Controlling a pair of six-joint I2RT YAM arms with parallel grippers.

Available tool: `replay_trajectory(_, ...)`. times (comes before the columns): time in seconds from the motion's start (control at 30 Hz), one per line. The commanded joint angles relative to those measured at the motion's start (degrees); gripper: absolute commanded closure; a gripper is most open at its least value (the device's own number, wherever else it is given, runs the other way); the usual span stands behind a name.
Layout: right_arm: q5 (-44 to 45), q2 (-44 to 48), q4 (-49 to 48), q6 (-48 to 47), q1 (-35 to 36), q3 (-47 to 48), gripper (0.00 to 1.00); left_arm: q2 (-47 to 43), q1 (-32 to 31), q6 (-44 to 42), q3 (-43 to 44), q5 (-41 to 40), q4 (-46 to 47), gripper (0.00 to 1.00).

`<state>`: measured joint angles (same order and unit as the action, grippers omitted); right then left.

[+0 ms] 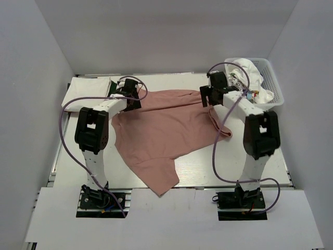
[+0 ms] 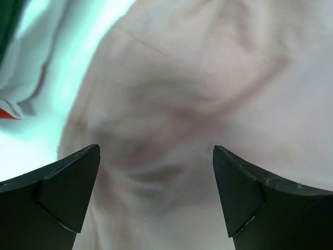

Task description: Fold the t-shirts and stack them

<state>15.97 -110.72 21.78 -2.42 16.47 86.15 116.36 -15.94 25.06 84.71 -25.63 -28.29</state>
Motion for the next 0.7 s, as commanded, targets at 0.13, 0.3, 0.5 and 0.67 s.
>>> replay_trajectory(0.13,-0.1,13.9,-2.1,6.7,2.5,-18.9,0.1,-13.4,-1.6,3.1,-11.5,17.7,0.9,0.01)
replay_trajectory(0.3,3.7,13.9,-0.9,11.5,2.4,-24.5,0.1,-22.3,-4.9,6.8,-25.8,24.3,9.3,0.01)
replay_trajectory(0.5,10.2,13.0,-1.4,20.1,-0.5,-24.2,0.1,-22.9,-5.4,8.5,-31.4,17.0,6.0,0.01)
replay_trajectory(0.67,19.1,8.1,5.6,33.3,-8.4,-16.8,0.1,-22.2,-3.7,10.4,-34.3,11.3,4.0,0.01)
